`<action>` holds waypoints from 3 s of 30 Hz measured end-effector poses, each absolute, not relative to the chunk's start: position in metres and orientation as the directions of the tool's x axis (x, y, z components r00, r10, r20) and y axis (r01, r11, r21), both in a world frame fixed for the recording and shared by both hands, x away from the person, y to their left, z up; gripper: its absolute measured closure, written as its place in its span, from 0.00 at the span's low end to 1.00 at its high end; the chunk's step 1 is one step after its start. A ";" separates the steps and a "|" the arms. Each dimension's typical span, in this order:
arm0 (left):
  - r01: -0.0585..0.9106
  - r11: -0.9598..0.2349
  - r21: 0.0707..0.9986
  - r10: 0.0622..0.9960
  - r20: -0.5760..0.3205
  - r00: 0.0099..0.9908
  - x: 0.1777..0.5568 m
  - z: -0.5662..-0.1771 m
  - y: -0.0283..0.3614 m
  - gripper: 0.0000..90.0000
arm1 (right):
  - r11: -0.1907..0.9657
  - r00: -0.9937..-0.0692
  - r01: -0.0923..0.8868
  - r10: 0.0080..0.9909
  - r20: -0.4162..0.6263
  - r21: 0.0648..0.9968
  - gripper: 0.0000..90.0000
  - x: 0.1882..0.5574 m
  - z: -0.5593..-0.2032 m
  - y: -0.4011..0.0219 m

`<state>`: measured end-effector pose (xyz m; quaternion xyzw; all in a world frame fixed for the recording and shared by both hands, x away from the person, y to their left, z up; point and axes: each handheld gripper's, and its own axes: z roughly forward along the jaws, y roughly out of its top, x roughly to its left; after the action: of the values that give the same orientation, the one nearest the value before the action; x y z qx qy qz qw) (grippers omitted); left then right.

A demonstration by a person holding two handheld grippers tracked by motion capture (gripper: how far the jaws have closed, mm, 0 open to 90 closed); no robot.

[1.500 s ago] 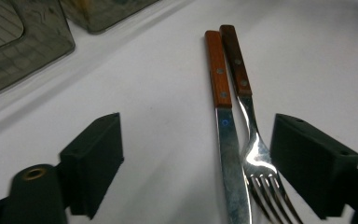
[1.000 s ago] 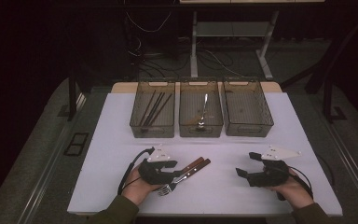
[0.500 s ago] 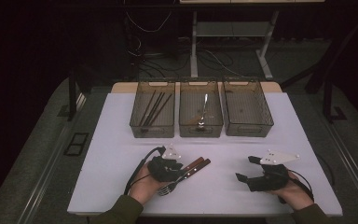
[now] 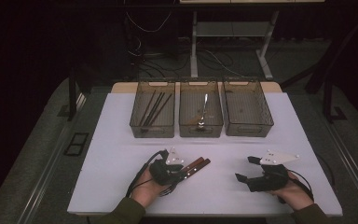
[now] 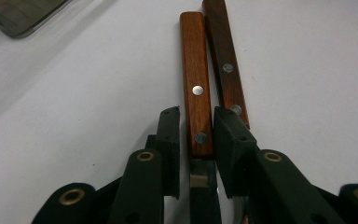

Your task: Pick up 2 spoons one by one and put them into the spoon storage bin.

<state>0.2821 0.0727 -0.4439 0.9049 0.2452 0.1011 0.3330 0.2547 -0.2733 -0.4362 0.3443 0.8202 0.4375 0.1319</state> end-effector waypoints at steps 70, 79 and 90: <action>-0.038 -0.747 0.664 -0.079 -0.033 0.996 0.291 -0.383 0.016 0.86 | 0.744 -0.991 0.124 0.053 0.126 0.657 0.84 0.288 -0.411 -0.177; -0.023 -0.710 0.704 -0.054 -0.022 0.998 0.290 -0.381 0.020 0.80 | 0.737 -0.989 0.134 0.058 0.135 0.663 0.85 0.288 -0.409 -0.179; 0.166 -0.548 0.820 0.209 -0.057 0.976 0.292 -0.383 0.076 0.42 | 0.728 -0.982 0.191 0.144 0.125 0.658 0.85 0.298 -0.410 -0.194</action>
<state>0.2916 0.0756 -0.3829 0.8796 0.1065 0.0235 0.4631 0.2981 -0.1944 -0.4103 0.0900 0.9290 0.3576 -0.0327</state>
